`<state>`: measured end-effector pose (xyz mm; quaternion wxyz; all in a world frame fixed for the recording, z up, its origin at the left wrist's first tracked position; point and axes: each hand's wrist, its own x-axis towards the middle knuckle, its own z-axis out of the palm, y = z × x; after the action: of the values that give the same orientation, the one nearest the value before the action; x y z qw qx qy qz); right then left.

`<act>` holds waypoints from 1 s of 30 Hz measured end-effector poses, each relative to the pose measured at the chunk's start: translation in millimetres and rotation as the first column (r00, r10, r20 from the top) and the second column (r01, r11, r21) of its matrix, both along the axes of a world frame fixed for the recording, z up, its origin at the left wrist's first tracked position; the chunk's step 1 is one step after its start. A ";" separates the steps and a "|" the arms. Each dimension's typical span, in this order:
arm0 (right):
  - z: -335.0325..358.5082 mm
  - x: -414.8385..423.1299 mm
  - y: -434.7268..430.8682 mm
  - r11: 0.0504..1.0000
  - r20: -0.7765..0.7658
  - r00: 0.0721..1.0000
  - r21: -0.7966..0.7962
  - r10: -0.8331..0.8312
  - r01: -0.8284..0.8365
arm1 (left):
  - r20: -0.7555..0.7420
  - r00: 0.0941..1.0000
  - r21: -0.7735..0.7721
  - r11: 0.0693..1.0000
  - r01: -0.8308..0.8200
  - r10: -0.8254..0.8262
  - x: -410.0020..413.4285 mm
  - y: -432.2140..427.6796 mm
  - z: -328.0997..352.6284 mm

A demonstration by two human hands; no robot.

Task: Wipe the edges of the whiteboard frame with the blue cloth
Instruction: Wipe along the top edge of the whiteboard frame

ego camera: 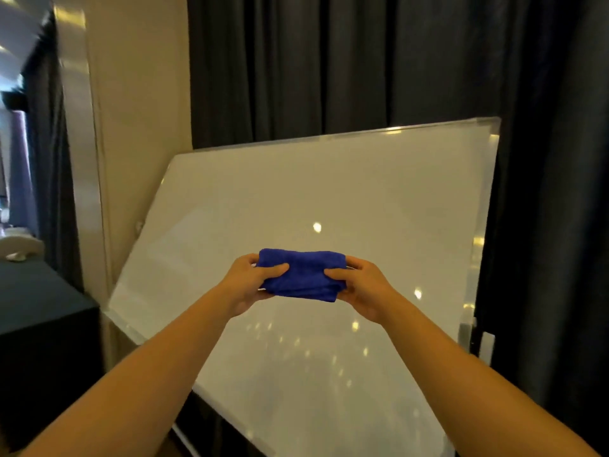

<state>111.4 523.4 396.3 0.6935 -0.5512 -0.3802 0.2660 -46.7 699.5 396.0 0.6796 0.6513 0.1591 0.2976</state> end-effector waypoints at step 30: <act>313.0 287.0 375.4 0.265 0.655 -0.201 0.540 -0.728 0.799 | 0.352 0.935 0.820 0.496 -0.285 -0.044 432.6 391.6 312.4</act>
<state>398.4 898.9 709.3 0.3942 -0.7320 -0.2325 -0.5047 386.0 1091.1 708.4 0.2586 0.8299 -0.0792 0.4879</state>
